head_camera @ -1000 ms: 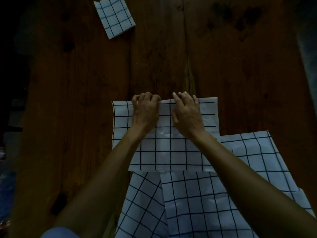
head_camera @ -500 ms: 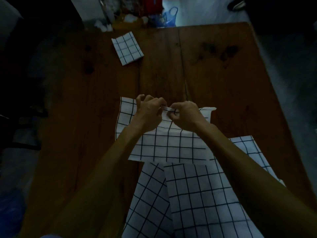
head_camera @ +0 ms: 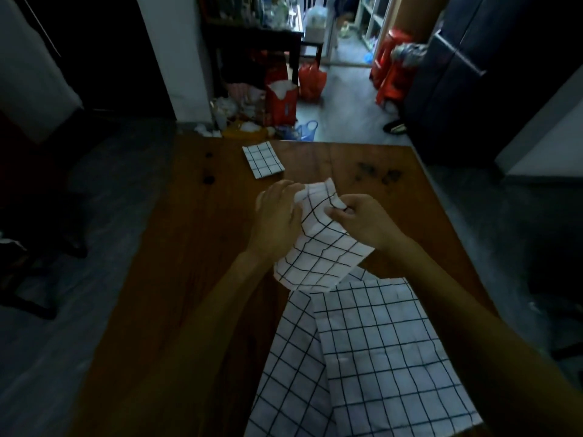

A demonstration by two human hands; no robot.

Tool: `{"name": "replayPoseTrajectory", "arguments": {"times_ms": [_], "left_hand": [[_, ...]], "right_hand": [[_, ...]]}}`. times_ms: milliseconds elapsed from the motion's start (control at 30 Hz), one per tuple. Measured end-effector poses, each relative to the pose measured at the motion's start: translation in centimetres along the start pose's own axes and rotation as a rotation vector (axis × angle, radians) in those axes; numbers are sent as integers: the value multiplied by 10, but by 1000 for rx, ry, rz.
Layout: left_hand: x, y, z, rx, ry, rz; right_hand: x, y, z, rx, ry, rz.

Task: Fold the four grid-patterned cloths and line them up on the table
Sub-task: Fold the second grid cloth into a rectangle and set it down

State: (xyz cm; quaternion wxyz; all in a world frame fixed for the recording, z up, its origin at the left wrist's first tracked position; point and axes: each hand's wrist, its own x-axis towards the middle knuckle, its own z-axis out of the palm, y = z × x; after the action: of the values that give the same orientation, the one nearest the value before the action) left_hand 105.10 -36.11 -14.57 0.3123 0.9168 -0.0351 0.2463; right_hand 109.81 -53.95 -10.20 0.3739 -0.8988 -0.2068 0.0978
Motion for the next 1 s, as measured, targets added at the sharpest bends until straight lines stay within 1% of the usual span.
{"name": "replayPoseTrajectory", "arguments": {"times_ms": [100, 167, 267, 367, 433, 467, 533, 567, 767, 900, 1000], "left_hand": [[-19, 11, -11, -71, -83, -26], [-27, 18, -12, -108, -112, -4], [-34, 29, -17, -133, -52, 80], [-39, 45, -22, -119, 36, 68], [-43, 56, -22, -113, 71, 24], [-45, 61, -21, -105, 72, 13], [-47, 71, -19, -88, 57, 24], [-47, 76, -17, -82, 49, 28], [-55, 100, -13, -87, 56, -35], [-64, 105, -13, -135, 44, -114], [-70, 102, -13, -141, 50, -137]], "right_hand": [[-13, -17, -3, 51, 0, -65], [-21, -26, -3, 81, -17, -130], [-26, -30, -5, 104, -27, -172], [-31, -27, -9, 106, -18, -179], [-38, -25, -15, 109, 28, -208], [-42, -24, -18, 98, 84, -232], [-50, -19, -22, 73, 190, -264], [-54, -17, -26, 63, 203, -269], [-60, -5, -37, -3, 166, -373], [-59, -8, -43, 93, 107, -356], [-58, -12, -46, 35, 95, -364]]}}
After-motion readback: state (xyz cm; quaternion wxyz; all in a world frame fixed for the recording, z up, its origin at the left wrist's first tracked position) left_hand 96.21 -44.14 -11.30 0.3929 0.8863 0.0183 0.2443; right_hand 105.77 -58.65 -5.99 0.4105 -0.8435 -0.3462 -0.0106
